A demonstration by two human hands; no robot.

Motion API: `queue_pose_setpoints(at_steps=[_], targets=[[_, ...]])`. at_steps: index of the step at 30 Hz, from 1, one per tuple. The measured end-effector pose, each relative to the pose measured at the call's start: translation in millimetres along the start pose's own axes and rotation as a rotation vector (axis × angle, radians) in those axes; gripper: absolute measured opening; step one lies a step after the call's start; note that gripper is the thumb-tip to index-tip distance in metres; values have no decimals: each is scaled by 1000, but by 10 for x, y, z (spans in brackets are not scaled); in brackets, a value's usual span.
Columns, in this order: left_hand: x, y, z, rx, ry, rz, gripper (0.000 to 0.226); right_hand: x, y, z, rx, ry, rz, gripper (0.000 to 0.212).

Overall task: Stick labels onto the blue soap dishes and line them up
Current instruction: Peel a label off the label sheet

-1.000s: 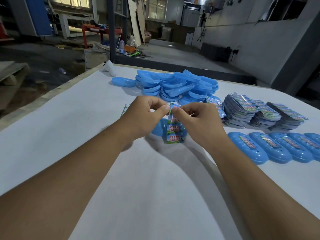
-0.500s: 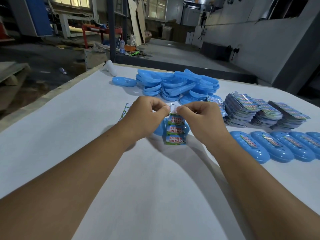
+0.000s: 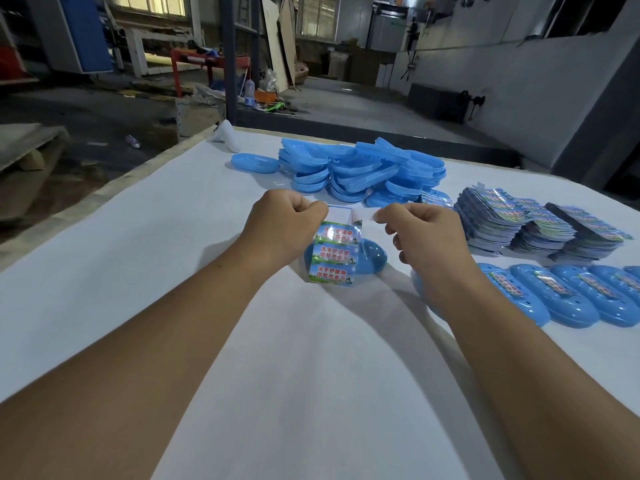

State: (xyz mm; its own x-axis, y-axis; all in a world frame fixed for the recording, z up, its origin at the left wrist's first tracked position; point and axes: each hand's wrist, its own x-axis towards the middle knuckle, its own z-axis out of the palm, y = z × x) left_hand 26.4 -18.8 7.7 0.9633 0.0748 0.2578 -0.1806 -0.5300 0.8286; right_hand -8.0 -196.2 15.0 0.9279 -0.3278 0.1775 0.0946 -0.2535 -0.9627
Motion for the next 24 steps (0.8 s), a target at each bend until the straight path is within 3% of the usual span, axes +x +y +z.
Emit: queue_pose_setpoints(at_steps=[7,15,24], targets=[[43,-11,-133,81,18,-84,33,24,-18,-51,62,70,62,12],[281,-249,-413,577,70,-196,41,28,-13,-49,77,61,54,11],[257,-327,-453,887,123,-151,36,9,16,-8,57,24,15,11]])
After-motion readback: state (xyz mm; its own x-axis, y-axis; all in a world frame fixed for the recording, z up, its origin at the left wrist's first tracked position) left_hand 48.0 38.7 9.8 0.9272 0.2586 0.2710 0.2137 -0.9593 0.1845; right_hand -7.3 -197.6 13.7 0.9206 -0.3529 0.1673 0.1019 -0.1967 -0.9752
